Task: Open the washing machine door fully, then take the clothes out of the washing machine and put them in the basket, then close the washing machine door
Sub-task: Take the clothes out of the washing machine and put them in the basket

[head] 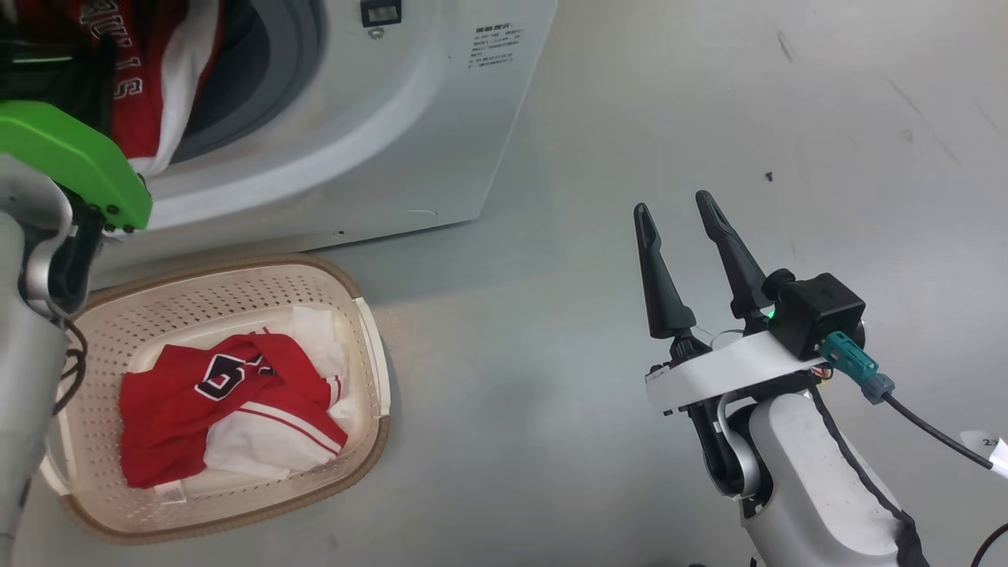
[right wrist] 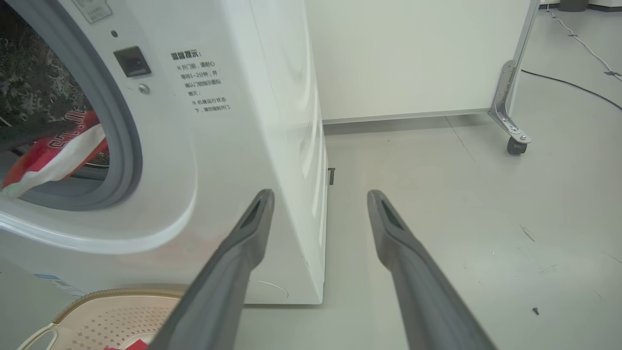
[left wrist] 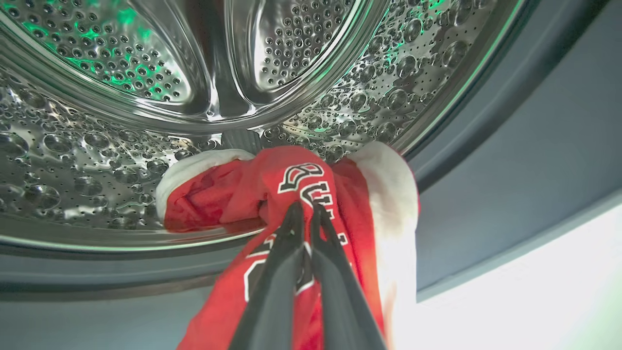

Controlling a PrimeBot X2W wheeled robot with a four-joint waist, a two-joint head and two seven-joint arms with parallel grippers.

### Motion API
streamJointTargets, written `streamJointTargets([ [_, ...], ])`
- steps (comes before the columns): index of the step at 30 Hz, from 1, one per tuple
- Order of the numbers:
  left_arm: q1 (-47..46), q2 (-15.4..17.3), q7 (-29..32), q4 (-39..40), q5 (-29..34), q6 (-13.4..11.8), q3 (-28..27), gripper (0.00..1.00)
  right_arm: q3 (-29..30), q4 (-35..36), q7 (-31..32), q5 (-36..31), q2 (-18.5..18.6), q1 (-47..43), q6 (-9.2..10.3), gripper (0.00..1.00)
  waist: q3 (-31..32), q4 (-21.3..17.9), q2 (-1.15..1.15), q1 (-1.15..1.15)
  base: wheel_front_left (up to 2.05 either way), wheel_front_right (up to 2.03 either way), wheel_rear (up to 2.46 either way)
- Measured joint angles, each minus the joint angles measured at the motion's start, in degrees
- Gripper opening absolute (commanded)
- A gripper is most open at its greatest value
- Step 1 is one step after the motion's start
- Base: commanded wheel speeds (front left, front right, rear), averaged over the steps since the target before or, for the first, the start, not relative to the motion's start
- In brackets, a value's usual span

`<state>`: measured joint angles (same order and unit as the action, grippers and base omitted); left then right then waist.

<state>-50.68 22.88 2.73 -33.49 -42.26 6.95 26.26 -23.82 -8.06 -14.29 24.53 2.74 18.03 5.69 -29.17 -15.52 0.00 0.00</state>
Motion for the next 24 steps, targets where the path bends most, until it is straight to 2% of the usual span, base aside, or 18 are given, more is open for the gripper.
streamJointTargets([
  [24,14.73,-0.79,-9.39,-0.71,-3.6,0.01,5.94,0.0,2.42,-4.59,0.0,-0.93,0.09,-5.49,-2.5,1.0,11.23,7.8,0.0,0.0,0.0,0.0,0.0],
])
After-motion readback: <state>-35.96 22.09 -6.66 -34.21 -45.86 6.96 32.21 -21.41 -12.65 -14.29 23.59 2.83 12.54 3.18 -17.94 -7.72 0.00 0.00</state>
